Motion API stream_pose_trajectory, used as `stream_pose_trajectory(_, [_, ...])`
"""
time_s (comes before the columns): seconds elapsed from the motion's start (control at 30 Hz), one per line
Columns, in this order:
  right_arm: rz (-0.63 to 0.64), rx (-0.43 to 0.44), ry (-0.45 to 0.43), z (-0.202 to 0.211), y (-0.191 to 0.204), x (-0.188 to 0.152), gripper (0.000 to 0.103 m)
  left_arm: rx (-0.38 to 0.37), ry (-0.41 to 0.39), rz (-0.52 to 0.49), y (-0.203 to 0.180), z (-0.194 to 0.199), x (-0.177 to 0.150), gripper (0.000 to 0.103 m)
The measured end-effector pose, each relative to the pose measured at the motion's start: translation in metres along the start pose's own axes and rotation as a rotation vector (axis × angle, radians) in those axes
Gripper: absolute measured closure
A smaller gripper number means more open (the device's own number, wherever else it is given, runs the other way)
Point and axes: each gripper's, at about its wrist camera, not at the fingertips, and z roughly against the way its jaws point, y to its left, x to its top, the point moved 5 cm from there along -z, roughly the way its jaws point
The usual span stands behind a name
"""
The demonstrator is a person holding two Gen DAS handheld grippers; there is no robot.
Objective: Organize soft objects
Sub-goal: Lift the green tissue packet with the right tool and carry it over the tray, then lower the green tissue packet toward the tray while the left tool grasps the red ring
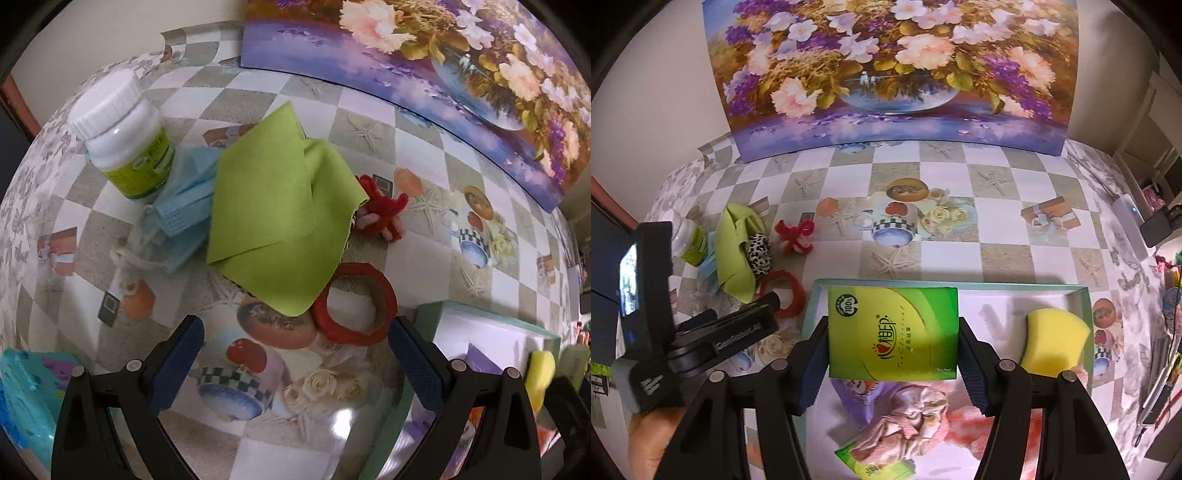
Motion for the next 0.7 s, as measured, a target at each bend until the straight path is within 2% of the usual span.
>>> stream_pose_trajectory(0.2, [-0.011,0.002,0.005,0.000,-0.012,-0.001,0.037,0.028,-0.011,0.042,0.001,-0.014,0.004,0.004])
stream_pose_trajectory(0.3, [-0.014,0.007,0.004,0.000,-0.014,-0.002,0.037,0.039,-0.012,0.052,0.003,-0.018,0.005,0.010])
stream_pose_trajectory(0.37, [-0.015,0.011,0.005,0.000,-0.014,-0.001,0.037,0.056,-0.010,0.052,0.004,-0.020,0.005,0.028])
stream_pose_trajectory(0.5, [-0.013,0.015,0.008,-0.001,-0.013,-0.002,0.037,0.070,-0.007,0.035,-0.001,-0.024,0.007,0.037])
stream_pose_trajectory(0.6, [-0.011,0.013,0.013,-0.002,-0.013,-0.003,0.037,0.071,-0.007,0.022,-0.006,-0.024,0.004,0.054])
stream_pose_trajectory(0.67, [-0.011,0.010,0.014,-0.002,-0.013,-0.004,0.037,0.075,-0.006,0.013,-0.009,-0.023,0.002,0.068])
stream_pose_trajectory(0.7, [-0.012,0.009,0.014,-0.001,-0.014,-0.004,0.037,0.072,-0.005,0.011,-0.010,-0.023,0.001,0.071])
